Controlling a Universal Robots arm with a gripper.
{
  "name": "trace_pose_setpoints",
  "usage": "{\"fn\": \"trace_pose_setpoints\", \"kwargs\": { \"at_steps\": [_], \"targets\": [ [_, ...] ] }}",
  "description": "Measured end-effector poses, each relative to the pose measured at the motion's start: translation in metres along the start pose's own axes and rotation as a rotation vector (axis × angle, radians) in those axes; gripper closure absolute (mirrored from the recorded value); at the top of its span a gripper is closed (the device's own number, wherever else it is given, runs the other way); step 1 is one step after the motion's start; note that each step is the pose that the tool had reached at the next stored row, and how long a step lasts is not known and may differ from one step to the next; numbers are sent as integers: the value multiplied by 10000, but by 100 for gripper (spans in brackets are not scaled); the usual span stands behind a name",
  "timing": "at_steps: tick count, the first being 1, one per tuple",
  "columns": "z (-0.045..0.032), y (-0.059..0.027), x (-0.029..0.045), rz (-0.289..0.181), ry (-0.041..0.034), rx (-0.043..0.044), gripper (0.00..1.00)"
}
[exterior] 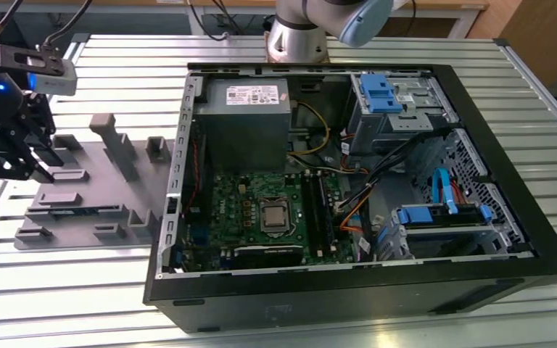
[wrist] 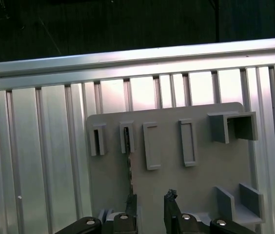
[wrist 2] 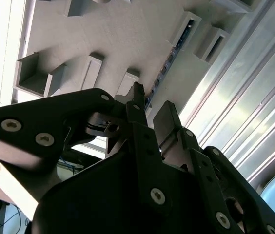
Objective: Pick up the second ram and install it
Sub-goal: 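Pick up the second ram and move it above second insertion slot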
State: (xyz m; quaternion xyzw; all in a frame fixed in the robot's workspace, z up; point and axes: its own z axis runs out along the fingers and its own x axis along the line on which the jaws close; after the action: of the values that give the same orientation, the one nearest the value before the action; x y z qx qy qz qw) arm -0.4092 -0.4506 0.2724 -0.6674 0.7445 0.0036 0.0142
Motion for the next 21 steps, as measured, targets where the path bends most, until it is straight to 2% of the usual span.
{"fn": "trace_pose_setpoints", "kwargs": {
  "at_steps": [21],
  "targets": [
    [74,-2,31,2,10,-79,64]
  ]
}}
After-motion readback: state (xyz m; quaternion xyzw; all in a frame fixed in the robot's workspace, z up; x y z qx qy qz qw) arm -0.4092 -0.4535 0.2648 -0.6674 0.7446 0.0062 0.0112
